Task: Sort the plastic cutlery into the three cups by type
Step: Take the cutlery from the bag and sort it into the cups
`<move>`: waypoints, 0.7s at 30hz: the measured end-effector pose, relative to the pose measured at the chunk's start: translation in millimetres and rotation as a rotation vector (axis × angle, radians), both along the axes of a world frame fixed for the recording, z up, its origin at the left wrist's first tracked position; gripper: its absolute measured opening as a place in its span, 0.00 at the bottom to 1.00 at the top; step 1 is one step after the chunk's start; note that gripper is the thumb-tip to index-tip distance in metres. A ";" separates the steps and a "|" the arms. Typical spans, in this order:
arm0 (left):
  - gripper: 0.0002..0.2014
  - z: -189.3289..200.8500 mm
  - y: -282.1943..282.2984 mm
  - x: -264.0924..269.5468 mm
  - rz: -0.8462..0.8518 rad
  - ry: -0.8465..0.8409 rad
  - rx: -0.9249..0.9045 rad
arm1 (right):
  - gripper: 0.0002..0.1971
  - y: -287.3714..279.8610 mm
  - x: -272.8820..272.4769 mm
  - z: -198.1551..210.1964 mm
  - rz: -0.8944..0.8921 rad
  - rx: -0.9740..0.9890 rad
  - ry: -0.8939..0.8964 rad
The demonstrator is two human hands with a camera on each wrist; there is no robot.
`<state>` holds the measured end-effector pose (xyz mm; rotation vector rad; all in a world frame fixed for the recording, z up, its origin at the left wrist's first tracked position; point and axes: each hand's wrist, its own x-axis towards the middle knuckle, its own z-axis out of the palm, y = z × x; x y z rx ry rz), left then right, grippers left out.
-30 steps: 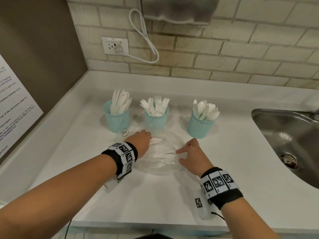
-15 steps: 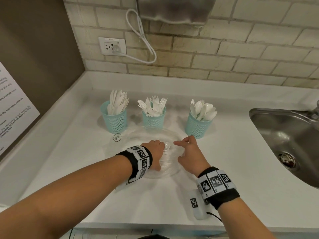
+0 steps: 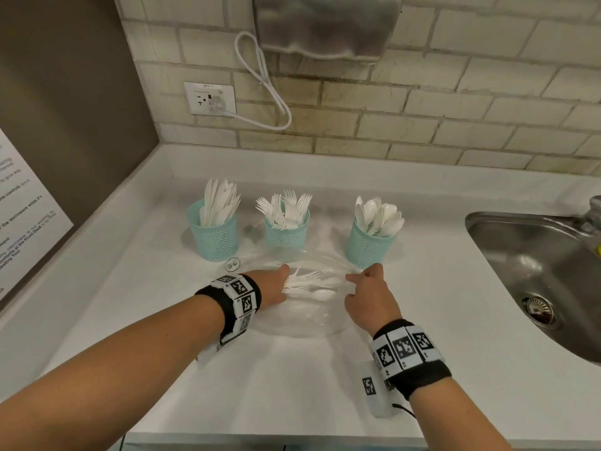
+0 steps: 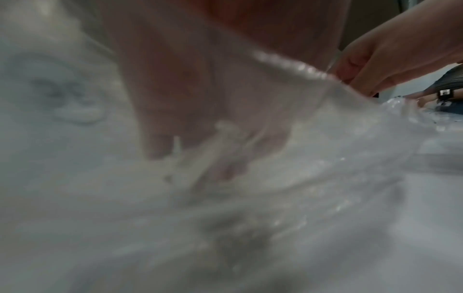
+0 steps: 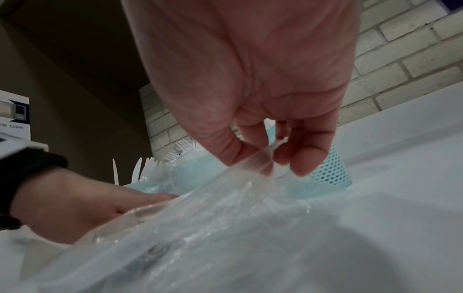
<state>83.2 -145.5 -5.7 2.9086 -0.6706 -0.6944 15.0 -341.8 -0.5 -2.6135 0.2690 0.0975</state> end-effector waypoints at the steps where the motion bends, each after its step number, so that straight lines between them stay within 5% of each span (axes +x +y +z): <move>1: 0.18 1.9 5.0 -0.1 -0.008 0.010 -0.023 | 0.24 -0.8 1.4 1.8 -0.013 -0.017 0.009; 4: 0.13 8.4 15.7 -1.0 -0.019 0.028 -0.145 | 0.24 -0.3 6.1 5.5 -0.011 -0.101 0.005; 7: 0.12 15.7 18.9 -1.5 -0.006 0.013 -0.276 | 0.22 9.1 10.1 13.0 -0.029 -0.163 -0.251; 10: 0.11 23.0 18.4 -2.5 0.009 -0.001 -0.392 | 0.26 22.5 13.5 25.1 -0.011 0.366 -0.501; 13: 0.12 25.9 18.0 -1.9 0.028 0.007 -0.458 | 0.24 35.4 17.8 37.1 0.051 0.859 -0.518; 16: 0.14 27.8 14.9 -1.8 0.080 0.020 -0.540 | 0.12 48.8 21.4 46.0 0.085 0.897 -0.500; 21: 0.22 27.4 9.2 -3.1 0.145 0.017 -0.662 | 0.08 67.9 31.3 43.9 0.170 0.820 -0.456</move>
